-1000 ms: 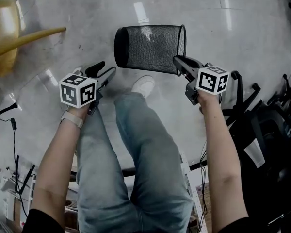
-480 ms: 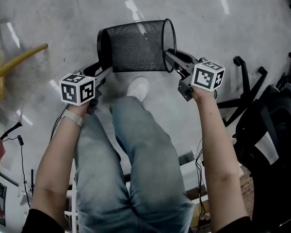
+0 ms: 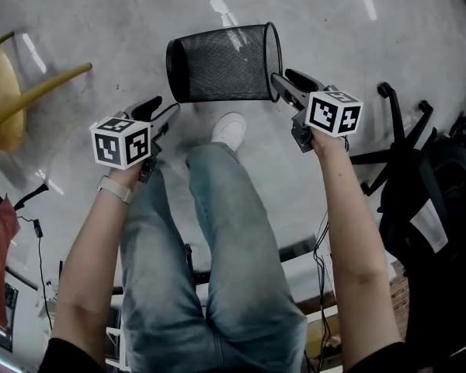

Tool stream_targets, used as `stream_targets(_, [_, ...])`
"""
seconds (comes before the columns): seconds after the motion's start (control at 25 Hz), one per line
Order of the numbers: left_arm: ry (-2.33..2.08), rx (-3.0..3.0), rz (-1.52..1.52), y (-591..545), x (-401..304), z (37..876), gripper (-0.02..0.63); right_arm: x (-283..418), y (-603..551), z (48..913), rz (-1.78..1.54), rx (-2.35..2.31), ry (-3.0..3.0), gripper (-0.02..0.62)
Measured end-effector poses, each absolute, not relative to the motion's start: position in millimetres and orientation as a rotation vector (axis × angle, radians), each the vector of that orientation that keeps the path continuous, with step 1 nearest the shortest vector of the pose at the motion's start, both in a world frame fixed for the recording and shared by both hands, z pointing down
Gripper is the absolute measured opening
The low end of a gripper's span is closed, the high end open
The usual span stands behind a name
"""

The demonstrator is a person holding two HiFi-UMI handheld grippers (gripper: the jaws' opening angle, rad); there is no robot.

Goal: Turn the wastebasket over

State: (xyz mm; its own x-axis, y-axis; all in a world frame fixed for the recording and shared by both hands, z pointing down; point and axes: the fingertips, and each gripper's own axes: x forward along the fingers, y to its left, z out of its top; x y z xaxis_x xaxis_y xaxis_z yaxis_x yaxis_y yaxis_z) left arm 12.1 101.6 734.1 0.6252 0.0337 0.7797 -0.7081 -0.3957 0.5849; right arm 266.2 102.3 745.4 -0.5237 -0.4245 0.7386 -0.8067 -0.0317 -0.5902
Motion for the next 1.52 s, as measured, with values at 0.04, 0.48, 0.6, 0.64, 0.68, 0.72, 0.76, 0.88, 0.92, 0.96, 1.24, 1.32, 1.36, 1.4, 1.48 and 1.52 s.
stream_targets(0.04, [-0.554,1.803,0.892,101,10,728,0.209,268,103,741,1.567,1.304,-1.898,0.190])
stream_targets(0.48, [-0.589,1.750,0.848,73,23,742,0.238,265,90,731,1.447,1.179,-1.834,0.206])
stream_targets(0.6, [-0.574,1.737,0.832,54,27,771,0.252,258,82,753,1.434,1.149,-1.788,0.205])
stream_targets(0.64, [-0.567,1.728,0.818,48,27,780,0.252,255,79,759,1.426,1.138,-1.783,0.204])
stream_targets(0.68, [-0.554,1.718,0.799,43,29,787,0.252,253,76,762,1.420,1.130,-1.790,0.190])
stream_targets(0.72, [-0.535,1.708,0.773,38,33,793,0.252,252,71,763,1.422,1.135,-1.807,0.176])
stream_targets(0.76, [-0.515,1.695,0.741,34,38,796,0.252,252,65,762,1.438,1.156,-1.825,0.159])
stream_targets(0.88, [-0.498,1.656,0.652,26,45,800,0.261,253,53,759,1.519,1.218,-1.859,0.136])
stream_targets(0.92, [-0.500,1.652,0.633,23,45,800,0.261,255,50,759,1.544,1.226,-1.866,0.129])
stream_targets(0.96, [-0.502,1.650,0.624,21,45,799,0.259,255,47,759,1.563,1.227,-1.869,0.124])
stream_targets(1.24, [-0.547,1.623,0.632,17,34,789,0.241,244,54,759,1.637,1.200,-1.848,0.118])
stream_targets(1.32, [-0.592,1.637,0.627,12,24,778,0.239,235,57,759,1.673,1.201,-1.855,0.118])
stream_targets(1.36, [-0.613,1.648,0.631,10,17,770,0.238,229,58,758,1.700,1.199,-1.860,0.118])
stream_targets(1.4, [-0.629,1.661,0.639,7,9,761,0.233,222,58,758,1.729,1.195,-1.866,0.118])
stream_targets(1.48, [-0.660,1.690,0.654,1,-9,741,0.218,206,57,758,1.783,1.182,-1.877,0.124])
stream_targets(1.52, [-0.675,1.702,0.656,-1,-19,731,0.207,196,56,759,1.801,1.175,-1.886,0.126])
